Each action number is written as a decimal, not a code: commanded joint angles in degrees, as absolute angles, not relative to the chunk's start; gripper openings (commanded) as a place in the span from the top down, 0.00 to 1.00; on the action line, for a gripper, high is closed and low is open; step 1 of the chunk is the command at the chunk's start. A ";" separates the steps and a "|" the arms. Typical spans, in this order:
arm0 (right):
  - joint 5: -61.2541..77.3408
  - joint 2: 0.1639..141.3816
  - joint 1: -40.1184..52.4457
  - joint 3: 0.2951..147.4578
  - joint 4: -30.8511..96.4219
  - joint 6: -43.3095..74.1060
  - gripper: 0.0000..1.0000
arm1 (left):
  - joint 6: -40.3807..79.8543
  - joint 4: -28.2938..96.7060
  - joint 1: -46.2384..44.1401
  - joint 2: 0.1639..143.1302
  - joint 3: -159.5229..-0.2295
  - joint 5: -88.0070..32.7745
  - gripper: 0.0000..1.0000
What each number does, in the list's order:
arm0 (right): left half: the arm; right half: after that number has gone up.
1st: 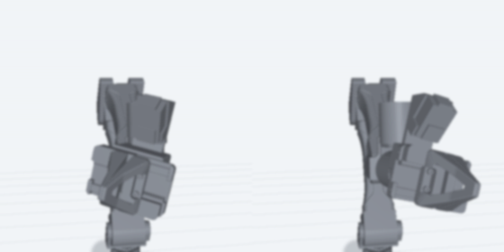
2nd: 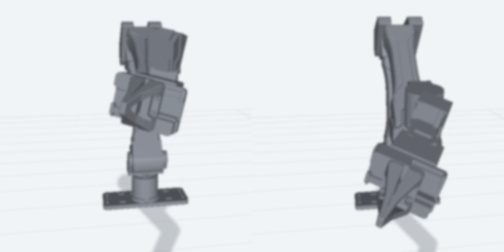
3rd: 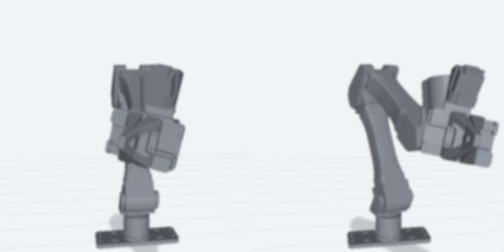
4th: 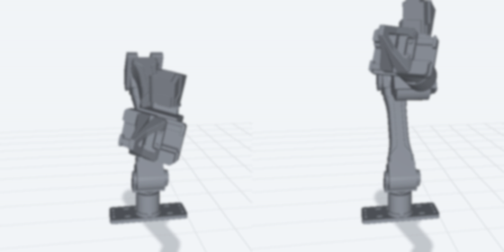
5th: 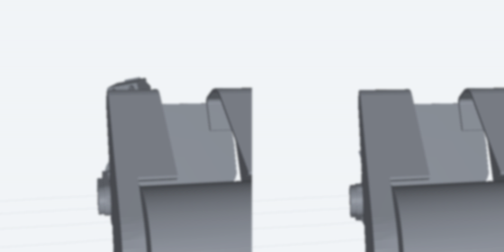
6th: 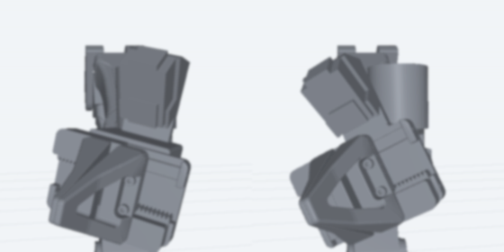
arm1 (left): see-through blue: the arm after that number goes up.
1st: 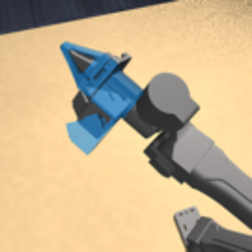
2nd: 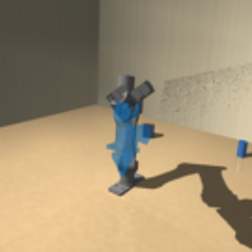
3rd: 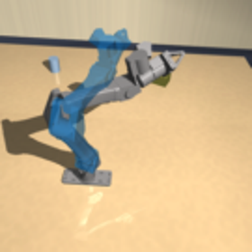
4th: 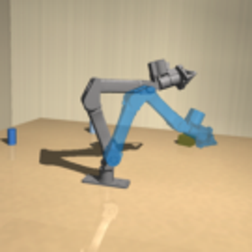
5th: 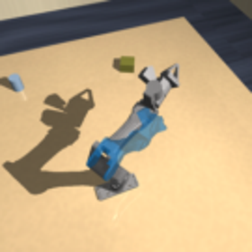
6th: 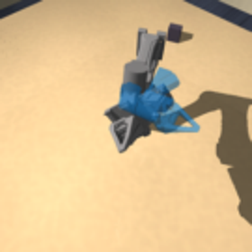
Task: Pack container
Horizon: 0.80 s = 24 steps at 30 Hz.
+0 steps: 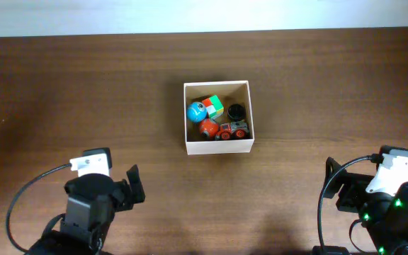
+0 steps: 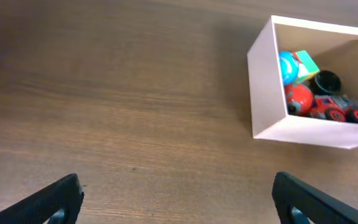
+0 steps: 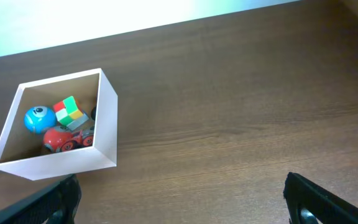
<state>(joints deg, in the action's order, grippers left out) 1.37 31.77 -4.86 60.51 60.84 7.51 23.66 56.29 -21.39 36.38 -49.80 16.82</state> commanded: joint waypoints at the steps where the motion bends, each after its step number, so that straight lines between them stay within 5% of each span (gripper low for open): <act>1: 0.67 31.64 -5.28 60.53 60.75 7.55 0.01 | 24.38 54.37 -16.53 35.86 -48.27 15.27 0.01; 14: 0.64 31.64 -5.28 60.53 60.75 7.55 0.02 | -2.68 6.81 -5.82 23.70 -21.58 -4.19 0.01; 24: 0.64 31.64 -5.28 60.53 60.75 7.55 0.01 | -10.04 -1.67 0.60 10.22 -10.70 -11.44 0.01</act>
